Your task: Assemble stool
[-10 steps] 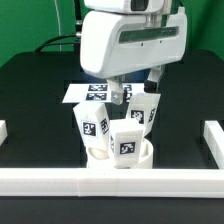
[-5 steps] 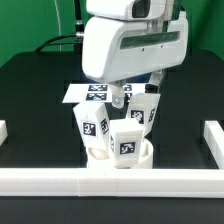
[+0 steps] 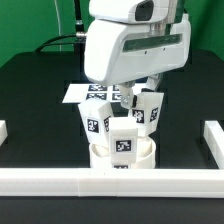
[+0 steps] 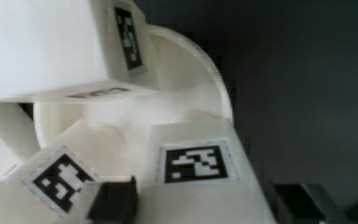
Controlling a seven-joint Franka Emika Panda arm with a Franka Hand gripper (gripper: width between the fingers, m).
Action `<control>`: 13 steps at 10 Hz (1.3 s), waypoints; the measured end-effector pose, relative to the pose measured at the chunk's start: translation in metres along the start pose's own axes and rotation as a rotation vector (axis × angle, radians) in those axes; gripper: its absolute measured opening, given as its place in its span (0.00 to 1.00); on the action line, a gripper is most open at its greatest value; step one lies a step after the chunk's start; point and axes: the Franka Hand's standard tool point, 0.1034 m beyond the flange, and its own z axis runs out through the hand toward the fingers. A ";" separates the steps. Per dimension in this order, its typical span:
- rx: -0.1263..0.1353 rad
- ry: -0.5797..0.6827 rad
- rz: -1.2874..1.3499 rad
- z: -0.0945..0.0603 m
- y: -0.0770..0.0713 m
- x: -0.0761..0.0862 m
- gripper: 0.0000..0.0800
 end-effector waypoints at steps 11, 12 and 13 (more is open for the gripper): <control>0.064 -0.040 0.946 0.001 0.010 -0.017 0.43; 0.063 -0.043 1.033 0.001 0.010 -0.017 0.43; 0.062 -0.046 1.111 0.001 0.010 -0.017 0.43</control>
Offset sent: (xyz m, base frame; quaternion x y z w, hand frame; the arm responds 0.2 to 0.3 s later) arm -0.0016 -0.0185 0.0035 0.0993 -0.0308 0.2246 0.9689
